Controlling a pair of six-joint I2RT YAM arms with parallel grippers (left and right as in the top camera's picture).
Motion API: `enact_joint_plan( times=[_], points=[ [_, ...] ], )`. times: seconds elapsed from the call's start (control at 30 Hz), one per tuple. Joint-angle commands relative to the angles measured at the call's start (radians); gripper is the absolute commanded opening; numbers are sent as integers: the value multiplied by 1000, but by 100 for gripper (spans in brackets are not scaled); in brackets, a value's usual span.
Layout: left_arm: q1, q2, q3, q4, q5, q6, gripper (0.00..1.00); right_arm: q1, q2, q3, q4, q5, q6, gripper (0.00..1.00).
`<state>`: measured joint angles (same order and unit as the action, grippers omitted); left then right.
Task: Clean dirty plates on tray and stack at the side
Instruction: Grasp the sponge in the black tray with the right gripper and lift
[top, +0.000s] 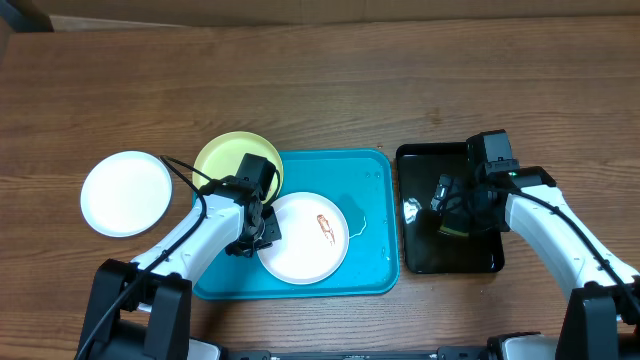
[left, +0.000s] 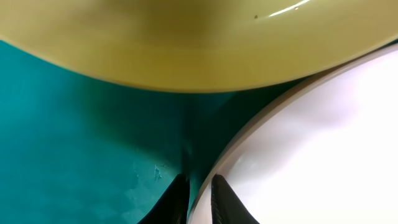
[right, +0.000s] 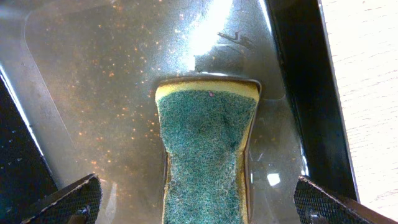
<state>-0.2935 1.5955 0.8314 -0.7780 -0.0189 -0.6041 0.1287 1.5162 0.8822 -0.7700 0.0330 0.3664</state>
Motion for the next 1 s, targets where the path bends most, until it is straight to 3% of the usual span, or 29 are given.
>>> enact_joint_plan(
  times=[0.0,0.13,0.23,0.37,0.53,0.83,0.97],
  points=[
    [3,-2,12,10,12,-10,16,-1,-1,0,5,11,4,100],
    [3,-2,12,17,14,-10,17,-1,-1,0,5,11,4,100],
    [3,-2,12,20,24,-10,25,-1,-1,0,6,11,4,100],
    [3,-2,12,25,55,-10,28,-1,-1,0,5,11,4,100],
    [2,-2,12,27,57,-10,13,-1,-1,0,5,11,4,100],
    [-23,-2,9,42,61,-10,6,-1,-1,1,45,0,0,100],
    [-36,-2,9,57,61,-10,6,-1,-1,1,32,-209,0,100]
  ],
)
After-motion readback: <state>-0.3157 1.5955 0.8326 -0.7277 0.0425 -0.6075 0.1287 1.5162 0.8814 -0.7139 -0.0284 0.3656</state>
